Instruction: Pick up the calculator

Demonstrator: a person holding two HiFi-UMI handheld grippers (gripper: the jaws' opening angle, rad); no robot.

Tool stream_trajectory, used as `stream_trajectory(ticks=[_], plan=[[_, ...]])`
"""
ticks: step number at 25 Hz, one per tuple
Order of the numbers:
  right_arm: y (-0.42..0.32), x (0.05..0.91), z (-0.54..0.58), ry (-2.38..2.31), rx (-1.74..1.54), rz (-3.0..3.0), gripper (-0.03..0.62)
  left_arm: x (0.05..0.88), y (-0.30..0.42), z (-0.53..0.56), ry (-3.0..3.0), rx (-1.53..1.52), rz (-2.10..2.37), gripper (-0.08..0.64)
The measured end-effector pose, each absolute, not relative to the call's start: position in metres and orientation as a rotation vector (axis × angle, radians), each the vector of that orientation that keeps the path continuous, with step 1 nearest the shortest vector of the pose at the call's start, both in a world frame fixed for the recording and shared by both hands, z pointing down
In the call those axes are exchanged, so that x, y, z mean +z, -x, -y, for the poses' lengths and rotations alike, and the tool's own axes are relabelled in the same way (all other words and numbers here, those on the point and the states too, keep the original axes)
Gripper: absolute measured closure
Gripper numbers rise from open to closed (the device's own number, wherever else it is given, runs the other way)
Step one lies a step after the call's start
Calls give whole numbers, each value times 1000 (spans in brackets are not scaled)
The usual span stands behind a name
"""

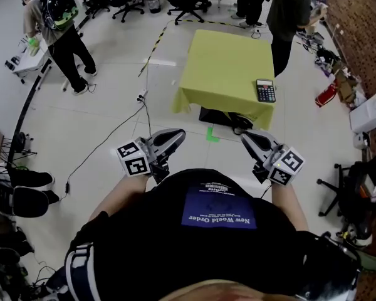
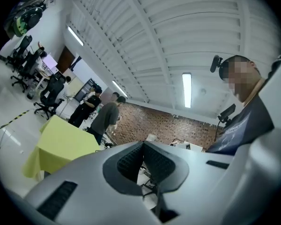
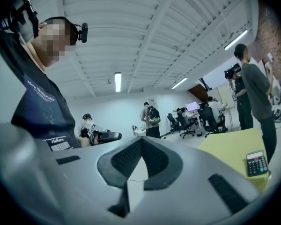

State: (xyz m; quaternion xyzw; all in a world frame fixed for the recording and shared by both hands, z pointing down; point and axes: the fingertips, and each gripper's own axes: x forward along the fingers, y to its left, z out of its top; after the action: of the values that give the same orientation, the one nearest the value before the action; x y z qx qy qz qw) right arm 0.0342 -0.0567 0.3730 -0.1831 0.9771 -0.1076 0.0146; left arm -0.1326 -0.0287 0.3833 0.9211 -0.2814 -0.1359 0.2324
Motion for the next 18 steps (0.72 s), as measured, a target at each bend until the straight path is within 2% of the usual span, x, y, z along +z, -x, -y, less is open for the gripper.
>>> stream_trajectory(ticks=[13, 18], plan=[[-67, 377, 128, 727, -332, -3023, 604, 397, 99, 125, -2527, -344, 629, 554], [-53, 376, 172, 858, -317, -2998, 604, 393, 114, 178, -2561, -351, 512, 554]])
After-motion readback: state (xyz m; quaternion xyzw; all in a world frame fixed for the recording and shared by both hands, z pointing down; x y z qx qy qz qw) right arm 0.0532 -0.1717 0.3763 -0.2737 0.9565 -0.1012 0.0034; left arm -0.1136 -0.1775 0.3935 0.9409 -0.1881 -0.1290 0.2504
